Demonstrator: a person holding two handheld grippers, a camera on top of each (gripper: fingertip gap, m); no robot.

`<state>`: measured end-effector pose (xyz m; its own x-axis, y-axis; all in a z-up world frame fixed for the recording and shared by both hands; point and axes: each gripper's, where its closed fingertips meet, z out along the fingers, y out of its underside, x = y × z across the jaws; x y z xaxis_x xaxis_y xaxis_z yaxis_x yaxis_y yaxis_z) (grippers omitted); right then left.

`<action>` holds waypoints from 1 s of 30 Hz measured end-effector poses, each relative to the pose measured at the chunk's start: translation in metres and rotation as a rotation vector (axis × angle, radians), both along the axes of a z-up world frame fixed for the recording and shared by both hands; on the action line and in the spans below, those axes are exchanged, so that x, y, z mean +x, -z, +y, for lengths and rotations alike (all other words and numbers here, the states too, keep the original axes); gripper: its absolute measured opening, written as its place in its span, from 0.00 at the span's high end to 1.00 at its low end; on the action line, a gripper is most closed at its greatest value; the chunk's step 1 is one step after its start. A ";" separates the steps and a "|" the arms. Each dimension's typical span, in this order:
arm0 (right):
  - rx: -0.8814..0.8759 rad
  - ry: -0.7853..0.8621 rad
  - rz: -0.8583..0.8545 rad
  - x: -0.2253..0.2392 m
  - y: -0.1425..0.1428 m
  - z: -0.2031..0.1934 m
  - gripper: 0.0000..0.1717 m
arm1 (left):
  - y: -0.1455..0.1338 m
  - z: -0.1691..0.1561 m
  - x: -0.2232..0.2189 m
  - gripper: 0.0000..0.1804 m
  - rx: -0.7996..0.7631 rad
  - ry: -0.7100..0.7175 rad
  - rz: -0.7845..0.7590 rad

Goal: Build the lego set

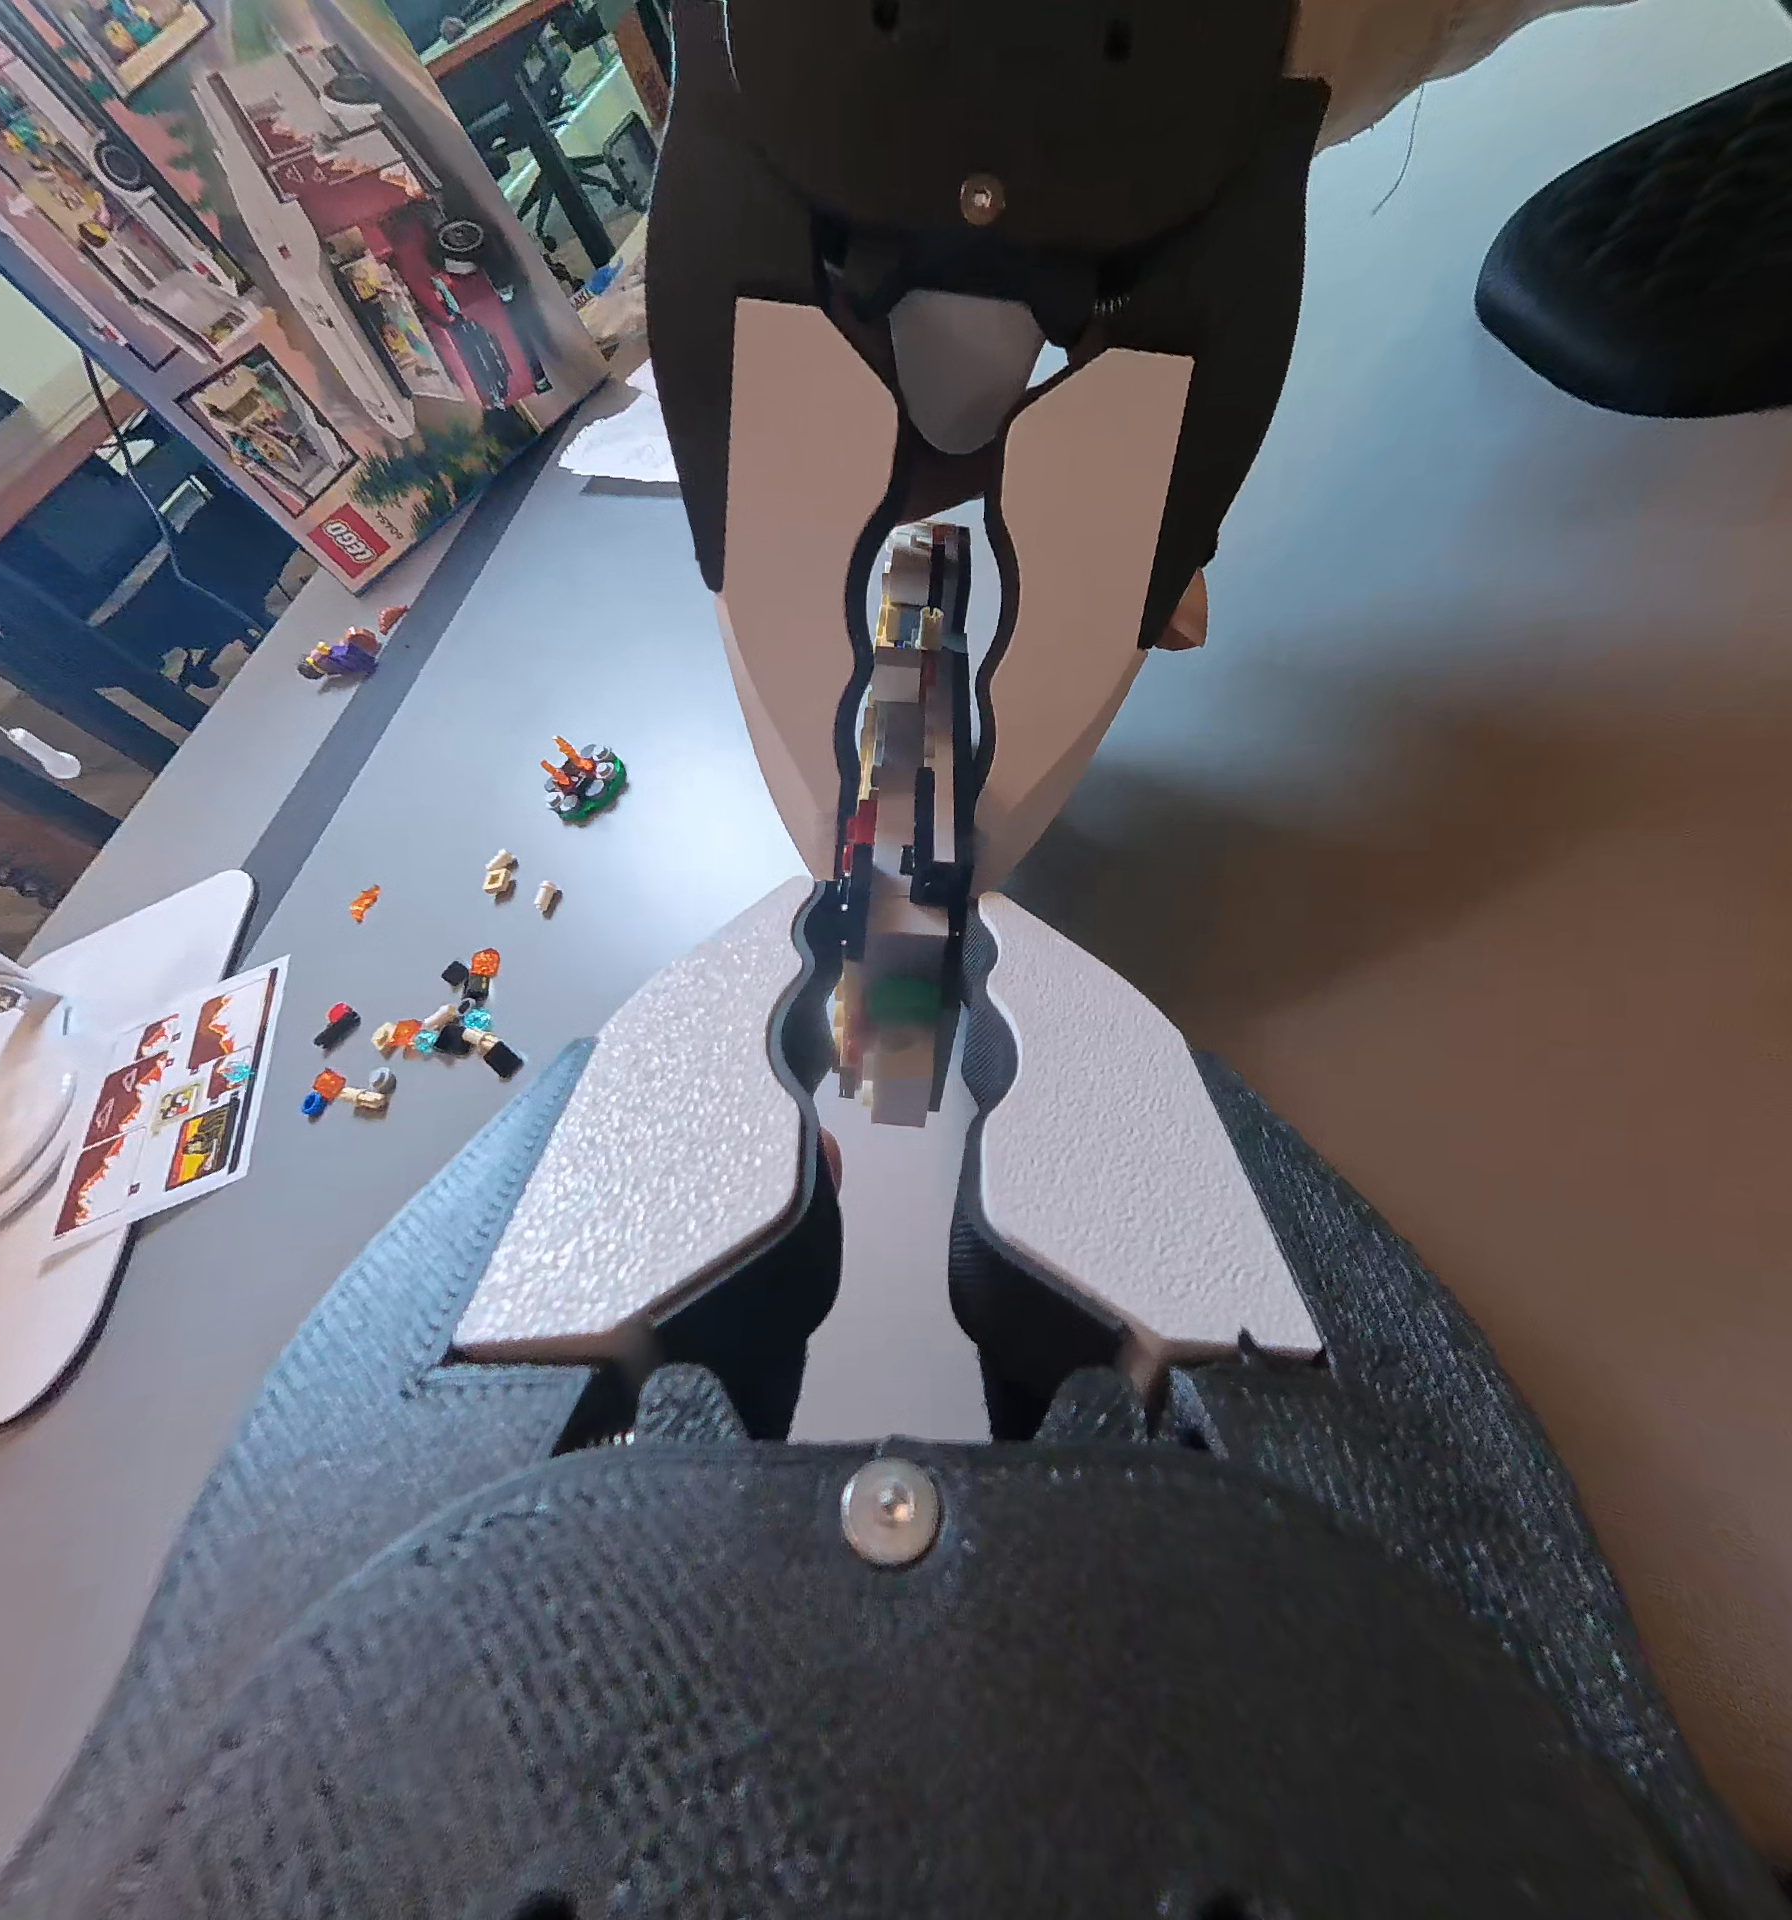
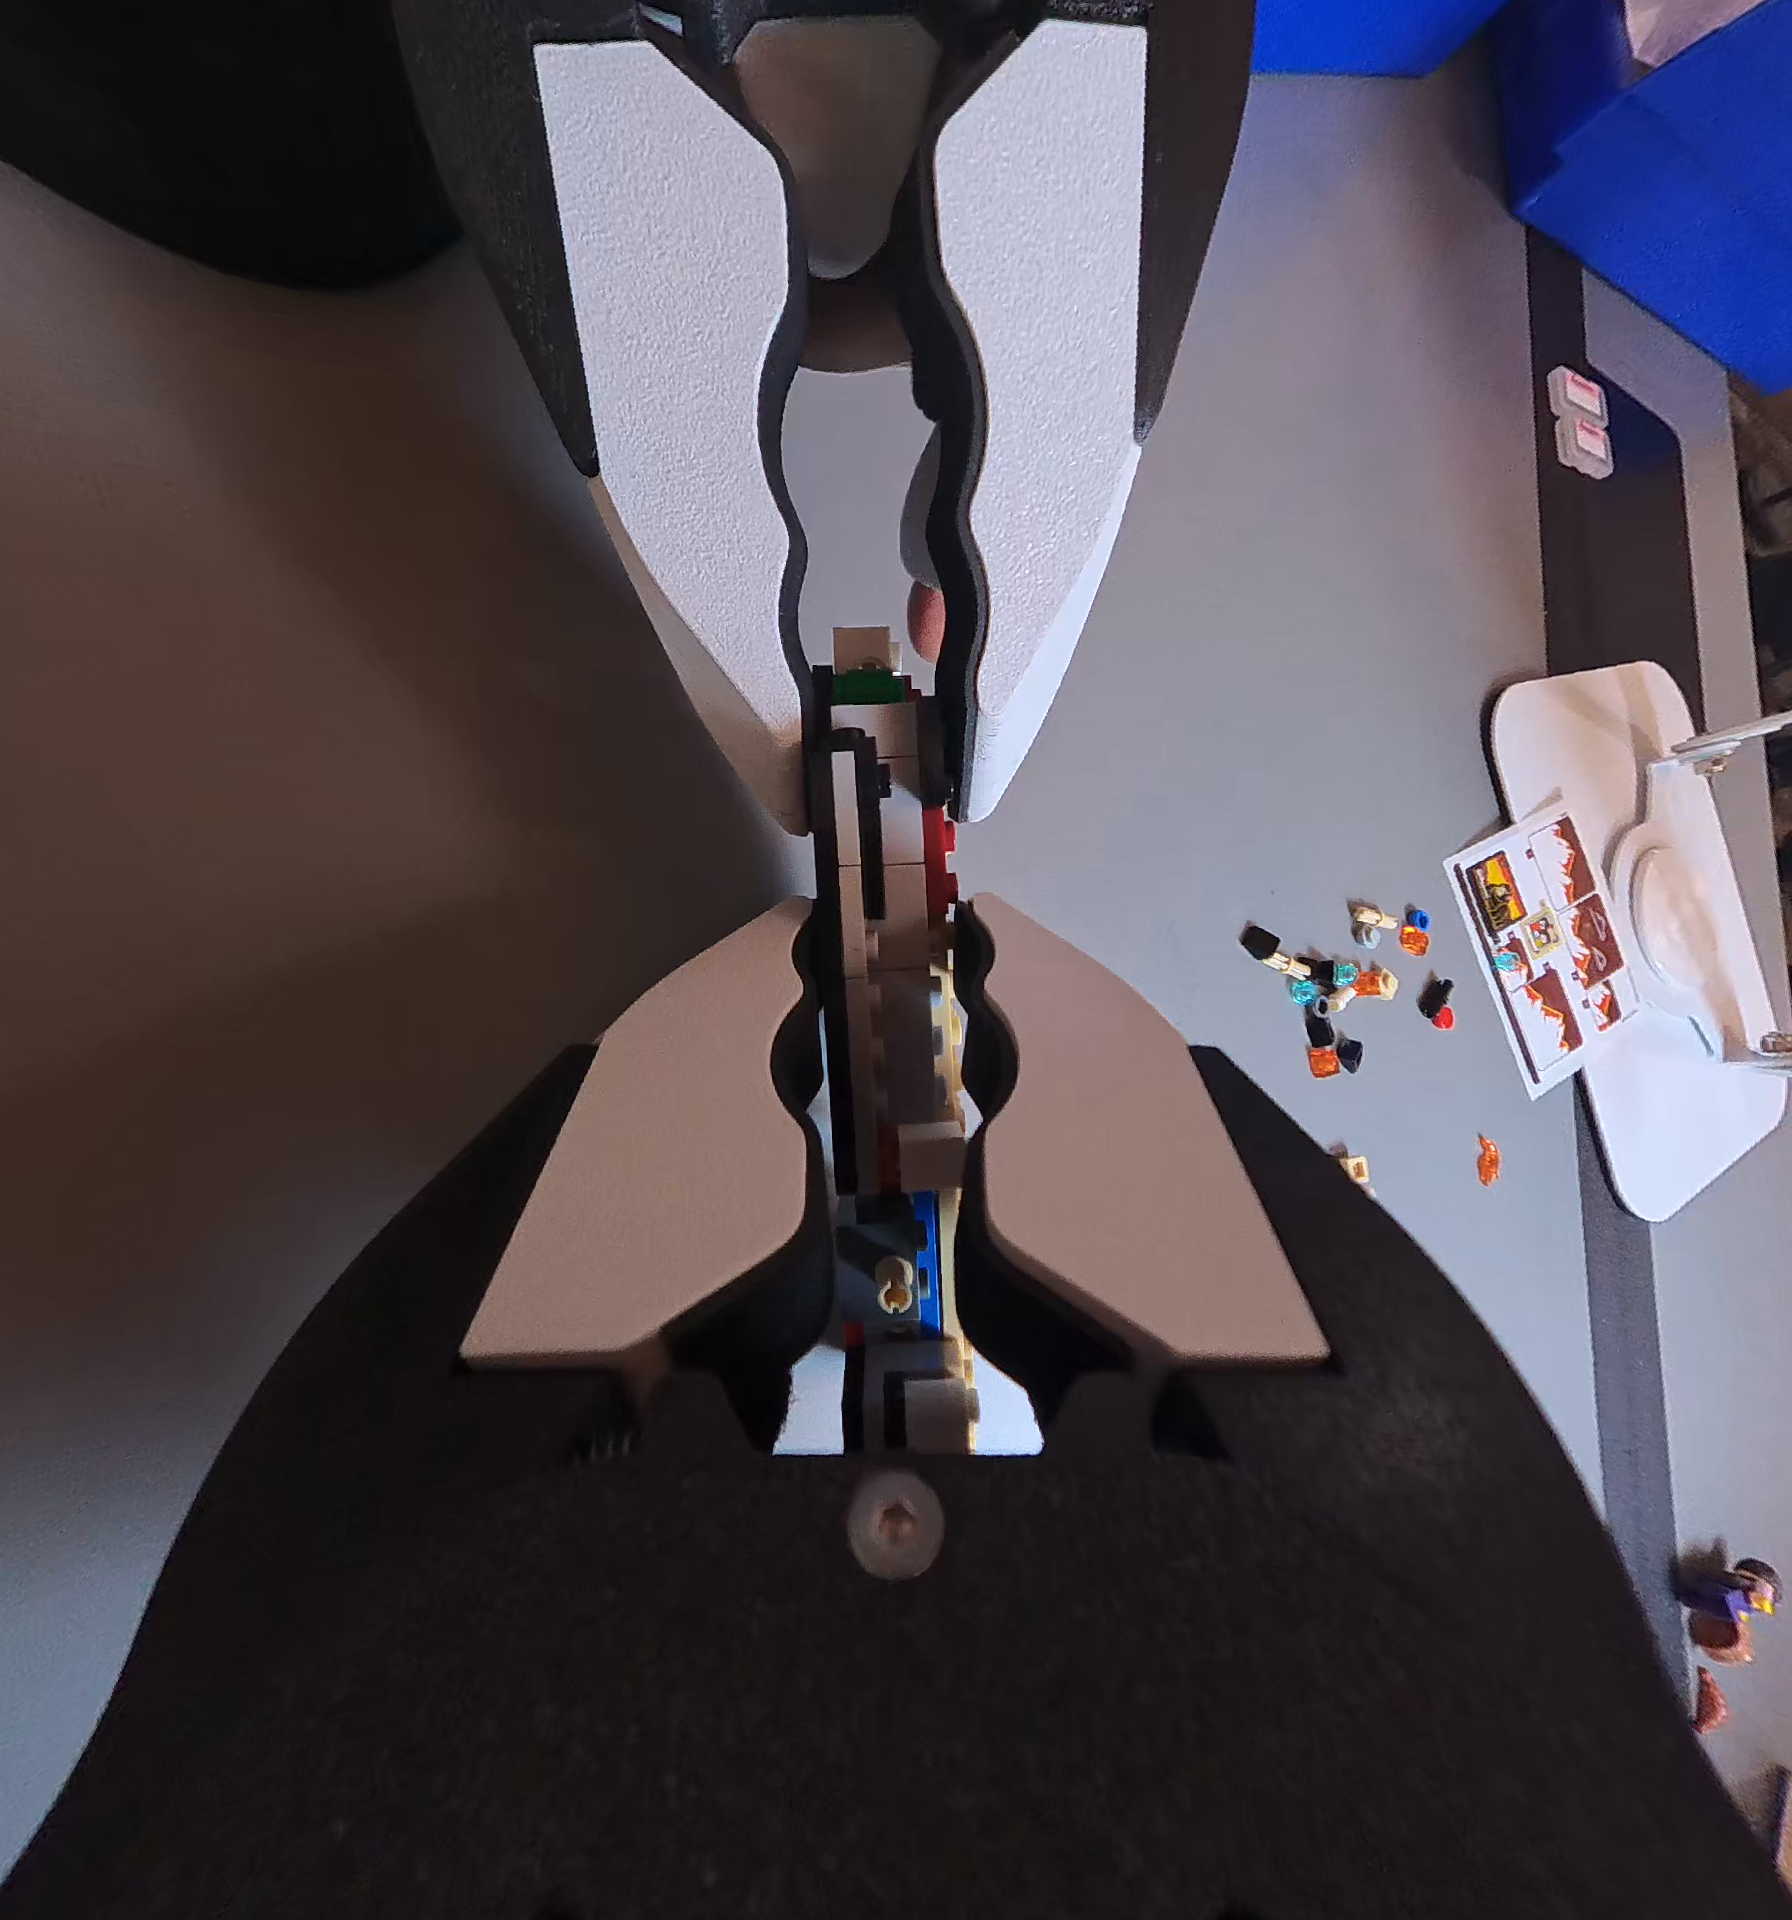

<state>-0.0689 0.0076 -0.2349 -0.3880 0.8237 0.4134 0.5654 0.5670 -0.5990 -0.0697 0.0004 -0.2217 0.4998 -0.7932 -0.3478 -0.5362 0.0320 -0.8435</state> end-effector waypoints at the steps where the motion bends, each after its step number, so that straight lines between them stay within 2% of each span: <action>1: 0.000 0.003 0.003 0.000 0.000 0.000 0.87 | 0.000 0.000 0.000 0.87 0.001 0.001 0.000; 10: 0.014 0.005 0.008 -0.001 0.001 0.002 0.87 | -0.001 0.002 0.001 0.87 0.127 0.009 0.052; 19: 0.042 0.004 0.039 -0.004 0.000 0.003 0.87 | 0.000 0.002 -0.002 0.87 0.077 0.013 0.031; 26: 0.102 0.036 0.080 0.008 -0.006 0.013 0.82 | 0.001 0.006 -0.013 0.87 0.055 0.003 -0.004; 30: 0.156 0.040 0.082 0.008 -0.004 0.013 0.89 | 0.005 0.007 -0.013 0.87 0.059 0.008 0.017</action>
<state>-0.0612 0.0210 -0.2311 -0.3164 0.7610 0.5664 0.5422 0.6350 -0.5502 -0.0822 0.0075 -0.2271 0.4869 -0.7754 -0.4021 -0.5496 0.0858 -0.8310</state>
